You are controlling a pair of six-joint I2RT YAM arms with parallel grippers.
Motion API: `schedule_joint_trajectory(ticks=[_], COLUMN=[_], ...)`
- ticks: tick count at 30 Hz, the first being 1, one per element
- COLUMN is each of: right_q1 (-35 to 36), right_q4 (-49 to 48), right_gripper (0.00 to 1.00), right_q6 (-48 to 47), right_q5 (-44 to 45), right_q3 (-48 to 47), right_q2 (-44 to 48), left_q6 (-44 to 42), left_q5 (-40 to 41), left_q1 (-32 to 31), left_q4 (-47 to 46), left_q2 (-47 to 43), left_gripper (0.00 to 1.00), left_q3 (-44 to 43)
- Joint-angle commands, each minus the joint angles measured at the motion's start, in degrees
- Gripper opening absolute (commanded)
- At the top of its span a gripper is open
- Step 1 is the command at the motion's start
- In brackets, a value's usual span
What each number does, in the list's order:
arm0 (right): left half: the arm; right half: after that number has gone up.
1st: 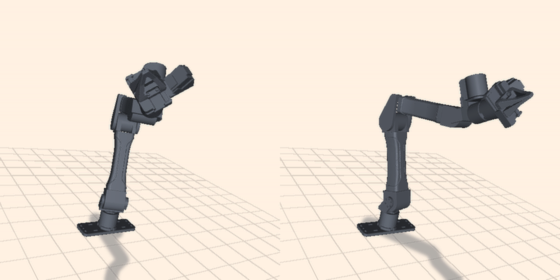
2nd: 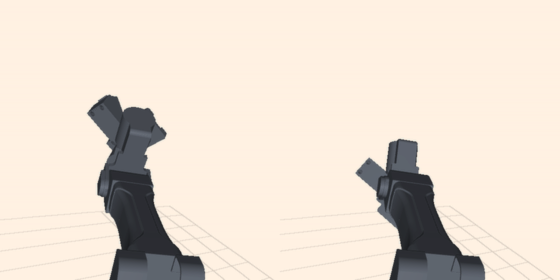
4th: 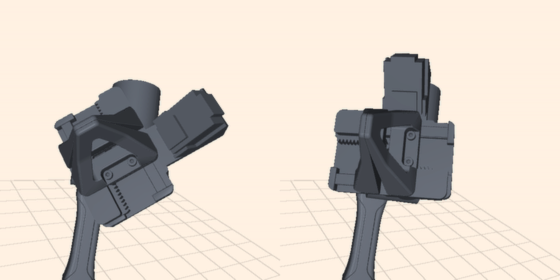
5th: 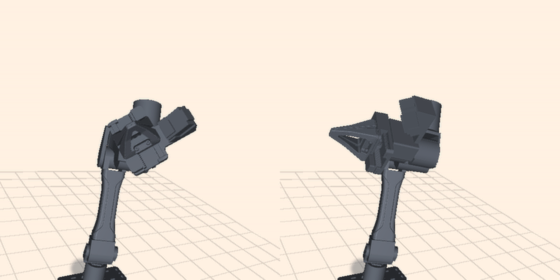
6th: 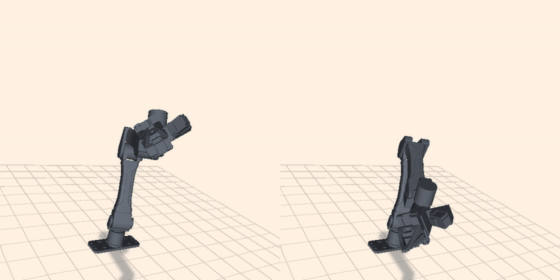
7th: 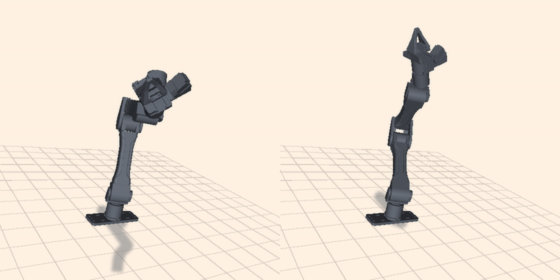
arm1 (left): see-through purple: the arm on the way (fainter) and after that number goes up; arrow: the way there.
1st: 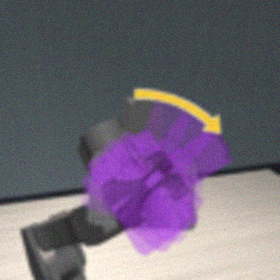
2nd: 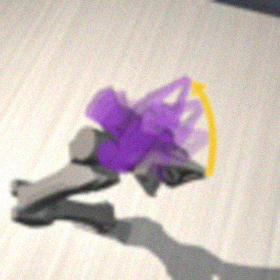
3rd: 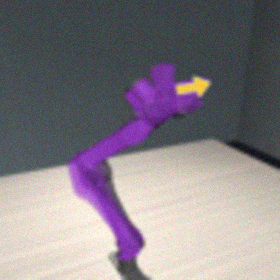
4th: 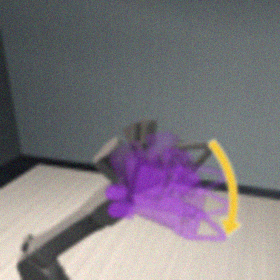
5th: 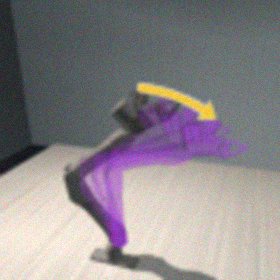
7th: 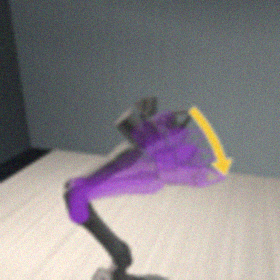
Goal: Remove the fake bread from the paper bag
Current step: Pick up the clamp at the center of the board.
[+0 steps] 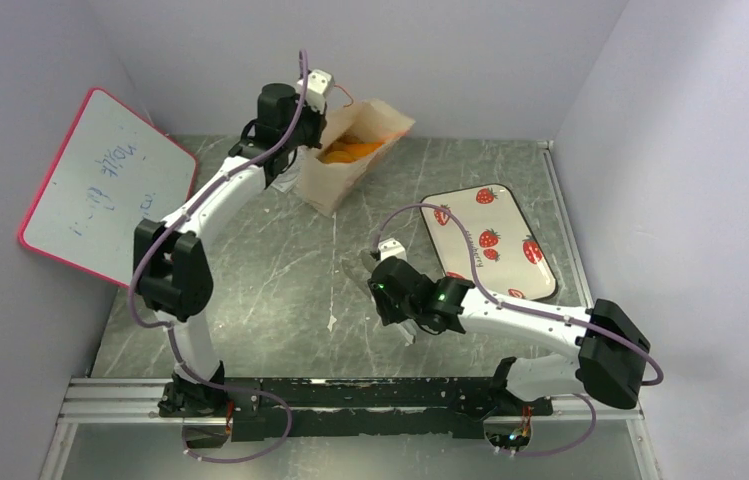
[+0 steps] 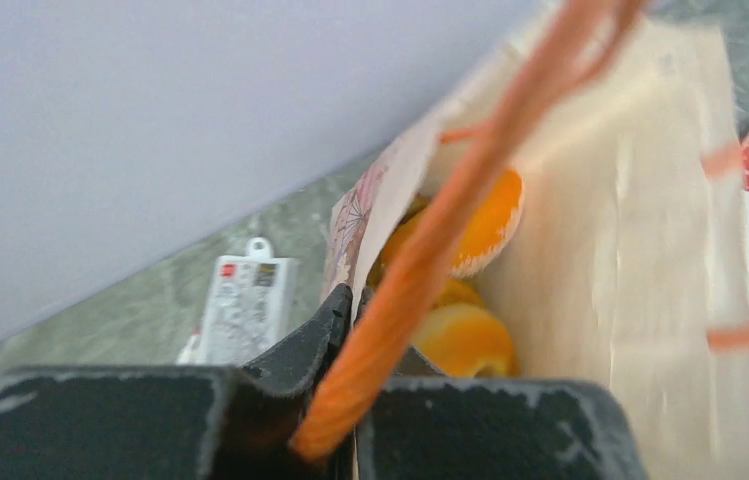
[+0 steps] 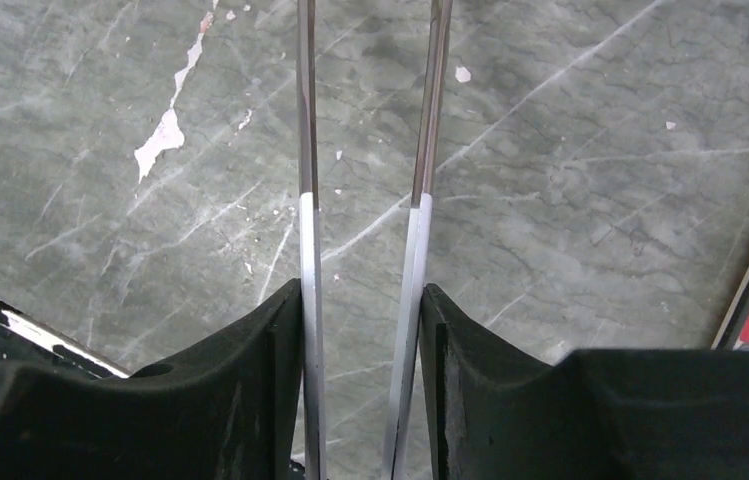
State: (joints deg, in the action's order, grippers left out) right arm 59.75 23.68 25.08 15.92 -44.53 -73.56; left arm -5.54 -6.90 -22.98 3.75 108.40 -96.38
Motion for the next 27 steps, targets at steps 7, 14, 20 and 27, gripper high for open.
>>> schedule_joint_trajectory(ticks=[7,14,20,27], right_q1=[0.3,0.32,0.31,0.28], right_q4=[1.12,3.13,5.19,4.99], right_gripper=[0.38,0.38,0.37,0.38], right_q6=[3.46,3.66,3.53,2.71], right_q5=[1.71,2.79,3.89,5.11], right_q3=[2.0,2.0,1.14,0.82], right_q2=[5.17,7.7,8.1,7.98], left_q6=[-8.77,-11.53,-10.73,-17.34], left_q5=[16.43,23.01,29.34,37.31], left_q1=[-0.13,-0.21,-0.22,-0.27], left_q4=[-1.79,-3.81,-9.79,-15.2], left_q2=[-14.91,-26.54,-35.28,-35.68], left_gripper=[0.07,0.07,0.07,0.07], left_q3=[4.01,15.91,30.67,32.22])
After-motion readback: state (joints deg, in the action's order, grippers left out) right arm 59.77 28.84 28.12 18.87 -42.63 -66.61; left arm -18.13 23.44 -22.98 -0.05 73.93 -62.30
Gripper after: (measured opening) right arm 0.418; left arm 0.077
